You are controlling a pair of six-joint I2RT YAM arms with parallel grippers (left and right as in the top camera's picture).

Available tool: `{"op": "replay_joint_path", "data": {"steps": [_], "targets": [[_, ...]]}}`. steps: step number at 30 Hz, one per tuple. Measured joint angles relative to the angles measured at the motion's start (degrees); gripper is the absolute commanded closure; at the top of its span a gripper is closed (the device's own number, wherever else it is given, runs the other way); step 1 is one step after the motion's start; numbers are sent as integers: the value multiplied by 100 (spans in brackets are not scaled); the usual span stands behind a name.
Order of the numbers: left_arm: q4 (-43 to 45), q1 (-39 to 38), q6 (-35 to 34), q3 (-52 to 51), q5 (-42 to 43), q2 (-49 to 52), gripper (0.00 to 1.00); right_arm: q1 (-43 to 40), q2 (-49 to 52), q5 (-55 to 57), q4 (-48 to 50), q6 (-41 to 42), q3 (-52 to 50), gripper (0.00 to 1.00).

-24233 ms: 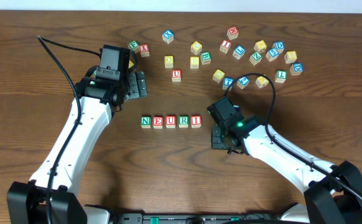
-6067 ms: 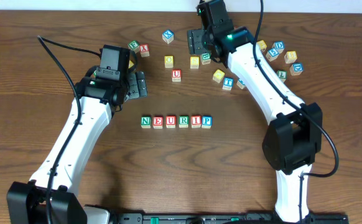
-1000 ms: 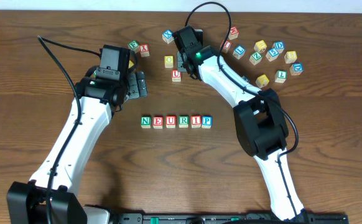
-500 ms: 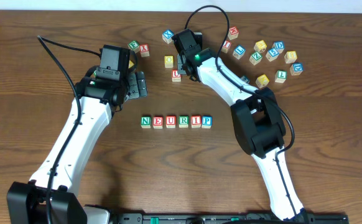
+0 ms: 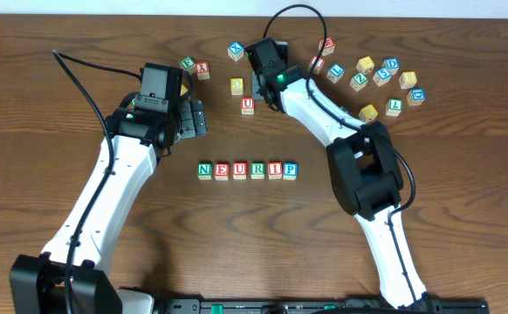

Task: Spell out NEURIPS
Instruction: 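Lower the open right gripper around the yellow S block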

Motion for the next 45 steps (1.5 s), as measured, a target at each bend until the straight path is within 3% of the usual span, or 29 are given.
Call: {"op": "replay_joint_path", "data": {"steps": [8, 16, 23, 45], "targets": [[0, 0, 0, 0, 0, 0, 2, -98, 0, 15, -2, 0, 0, 57], [0, 0, 0, 0, 0, 0, 2, -96, 0, 9, -7, 2, -2, 64], [0, 0, 0, 0, 0, 0, 2, -96, 0, -24, -146, 15, -2, 79], [0, 0, 0, 0, 0, 0, 2, -96, 0, -24, -350, 39, 57, 79]]}}
